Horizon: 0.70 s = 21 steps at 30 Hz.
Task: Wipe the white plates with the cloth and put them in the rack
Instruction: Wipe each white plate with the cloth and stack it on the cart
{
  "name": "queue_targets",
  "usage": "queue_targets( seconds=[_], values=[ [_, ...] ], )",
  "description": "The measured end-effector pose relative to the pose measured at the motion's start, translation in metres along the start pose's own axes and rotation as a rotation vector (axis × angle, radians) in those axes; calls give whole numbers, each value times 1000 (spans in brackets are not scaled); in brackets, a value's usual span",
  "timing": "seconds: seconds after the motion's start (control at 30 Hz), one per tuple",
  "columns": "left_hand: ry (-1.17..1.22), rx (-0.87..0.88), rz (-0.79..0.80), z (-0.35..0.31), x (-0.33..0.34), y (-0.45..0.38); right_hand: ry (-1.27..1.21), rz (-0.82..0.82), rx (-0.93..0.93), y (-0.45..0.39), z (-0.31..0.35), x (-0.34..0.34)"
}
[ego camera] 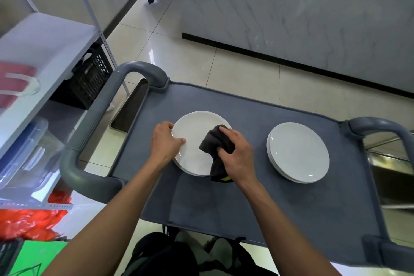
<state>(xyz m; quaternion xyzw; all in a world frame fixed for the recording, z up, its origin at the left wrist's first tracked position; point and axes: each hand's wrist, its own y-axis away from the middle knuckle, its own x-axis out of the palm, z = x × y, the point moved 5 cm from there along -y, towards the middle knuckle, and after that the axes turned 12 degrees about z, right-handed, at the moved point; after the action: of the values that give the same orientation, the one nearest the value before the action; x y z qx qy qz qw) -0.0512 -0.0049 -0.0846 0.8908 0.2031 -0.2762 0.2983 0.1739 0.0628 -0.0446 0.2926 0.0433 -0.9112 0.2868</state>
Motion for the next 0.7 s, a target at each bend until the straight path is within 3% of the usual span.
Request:
queue_targets(
  seconds=[0.37,0.6,0.7],
  values=[
    [342,-68,180,11,-11,-6,59,83,1,-4,3,42],
    [386,-110,324,6,-14,1,421,46,-48,13,-3,50],
    [395,-100,351,3,-17,8,424,67,-60,28,-7,52]
  ],
)
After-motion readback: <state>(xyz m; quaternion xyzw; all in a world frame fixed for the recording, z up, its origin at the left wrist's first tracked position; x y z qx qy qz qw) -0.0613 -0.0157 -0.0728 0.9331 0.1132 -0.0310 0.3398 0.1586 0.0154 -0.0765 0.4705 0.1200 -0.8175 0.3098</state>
